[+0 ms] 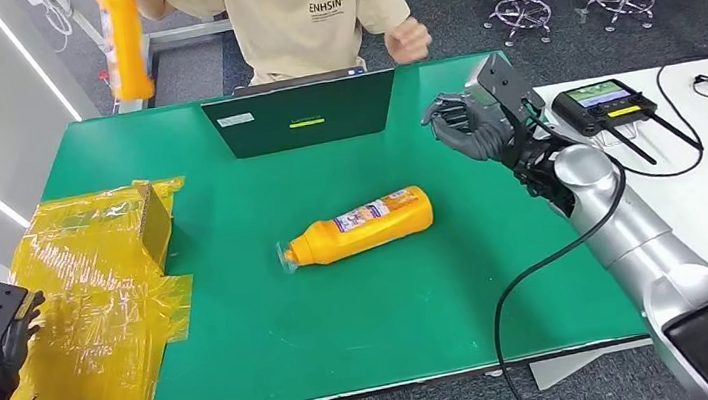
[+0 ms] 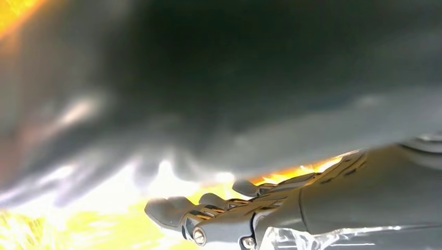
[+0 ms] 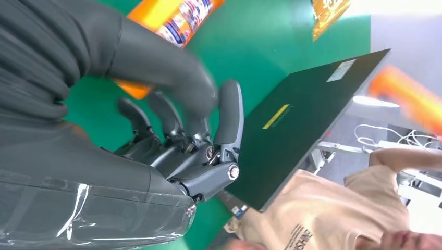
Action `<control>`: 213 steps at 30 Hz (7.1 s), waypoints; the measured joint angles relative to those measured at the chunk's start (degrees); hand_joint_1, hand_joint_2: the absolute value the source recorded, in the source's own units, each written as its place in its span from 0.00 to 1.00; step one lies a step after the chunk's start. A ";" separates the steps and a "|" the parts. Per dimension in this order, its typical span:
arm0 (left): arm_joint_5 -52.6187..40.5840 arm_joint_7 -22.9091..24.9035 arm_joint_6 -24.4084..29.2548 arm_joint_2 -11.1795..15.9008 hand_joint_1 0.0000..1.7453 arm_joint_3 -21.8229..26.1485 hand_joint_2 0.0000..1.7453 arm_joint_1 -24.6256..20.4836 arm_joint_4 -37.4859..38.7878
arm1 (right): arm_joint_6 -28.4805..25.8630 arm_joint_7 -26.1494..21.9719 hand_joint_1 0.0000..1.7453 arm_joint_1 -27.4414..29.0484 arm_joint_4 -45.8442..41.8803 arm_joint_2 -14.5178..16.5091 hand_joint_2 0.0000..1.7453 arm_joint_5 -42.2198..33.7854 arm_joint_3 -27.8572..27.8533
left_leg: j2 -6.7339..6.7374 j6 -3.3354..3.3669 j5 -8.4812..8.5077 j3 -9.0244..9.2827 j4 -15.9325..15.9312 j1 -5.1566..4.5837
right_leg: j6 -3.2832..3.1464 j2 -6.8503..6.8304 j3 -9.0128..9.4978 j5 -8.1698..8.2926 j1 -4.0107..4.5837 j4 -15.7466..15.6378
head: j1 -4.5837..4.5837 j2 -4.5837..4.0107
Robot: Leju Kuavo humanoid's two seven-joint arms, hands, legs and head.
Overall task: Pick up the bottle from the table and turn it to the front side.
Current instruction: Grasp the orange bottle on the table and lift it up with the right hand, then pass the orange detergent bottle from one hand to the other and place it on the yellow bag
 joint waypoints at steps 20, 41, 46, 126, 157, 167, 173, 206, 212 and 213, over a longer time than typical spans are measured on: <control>0.39 0.10 -0.69 0.53 0.00 0.00 0.00 0.29 -0.02 | -0.17 1.94 0.00 -2.84 0.01 0.35 0.00 -0.84 2.65 | 0.00 -0.01 0.01 0.01 0.00 0.00 | 0.00 0.00 0.00 0.00 0.00 0.01 | 0.00 -0.01; 1.07 0.67 -0.59 1.31 0.00 0.79 0.00 1.07 -0.63 | -0.44 2.05 0.00 -3.39 -0.80 -0.07 0.25 -0.75 2.73 | 0.02 -0.01 0.01 0.03 0.00 0.01 | 0.00 0.02 -0.01 0.00 -0.01 0.00 | -0.01 0.00; 0.95 0.70 -0.42 1.20 0.00 0.79 0.00 0.99 -0.63 | -0.62 1.51 0.00 -3.28 -0.79 -0.49 1.00 -0.69 2.73 | 0.02 -0.01 0.01 0.03 0.01 0.01 | 0.00 0.02 -0.02 0.00 -0.01 0.00 | -0.01 0.00; 1.63 -0.37 -1.34 3.68 0.00 2.80 0.00 4.32 -2.59 | -1.35 0.19 1.00 10.24 -13.20 -6.85 1.00 -0.01 -5.54 | 0.02 -0.03 0.00 0.01 -0.01 0.00 | -0.01 0.02 -0.02 -0.02 0.02 0.02 | 0.00 0.00; 13.06 6.37 -13.38 -14.49 0.00 -19.28 0.00 -9.47 -12.89 | 2.14 9.25 1.00 -22.94 9.86 22.60 1.00 -12.38 8.56 | -1.64 0.27 0.58 -0.67 0.04 0.07 | 0.01 -1.65 -0.32 -0.06 -0.17 0.04 | 0.03 0.00; 12.77 6.15 -8.98 -21.15 0.00 -24.26 0.00 -12.48 -14.31 | -0.02 10.11 1.00 -23.59 10.96 26.64 1.00 -14.84 9.00 | -0.73 0.33 0.62 -0.73 0.09 0.00 | 0.42 -0.63 -0.48 0.45 -0.23 -0.10 | 0.01 0.00; 12.64 6.18 -5.60 -21.96 0.00 -24.58 0.00 -13.90 -17.37 | -0.48 10.10 1.00 -23.01 10.96 26.20 1.00 -14.68 8.22 | -0.51 0.33 0.65 -0.72 0.09 0.02 | 0.39 -0.42 -0.59 0.51 -0.21 -0.01 | 0.00 0.00; 6.43 7.48 -2.13 -25.50 0.00 -27.20 1.00 -14.63 -26.23 | -0.47 12.31 1.00 -21.06 7.01 23.21 1.00 -13.15 5.04 | -0.37 0.32 0.64 -0.73 0.08 0.01 | 0.39 -0.27 -0.67 0.51 -0.21 0.02 | 0.01 0.00; 1.99 6.81 2.03 -26.62 0.00 -27.49 1.00 -15.13 -23.95 | -0.50 13.09 1.00 -21.06 5.58 23.74 1.00 -13.50 5.04 | -0.37 0.32 0.64 -0.73 0.07 0.01 | 0.39 -0.27 -0.67 0.51 -0.21 0.04 | 0.00 0.00; 1.46 6.72 2.59 -26.77 0.00 -27.50 1.00 -15.20 -23.63 | -0.45 13.22 1.00 -21.06 5.41 23.79 1.00 -13.68 5.04 | -0.37 0.32 0.64 -0.73 0.07 0.01 | 0.39 -0.27 -0.66 0.51 -0.21 0.04 | 0.01 0.00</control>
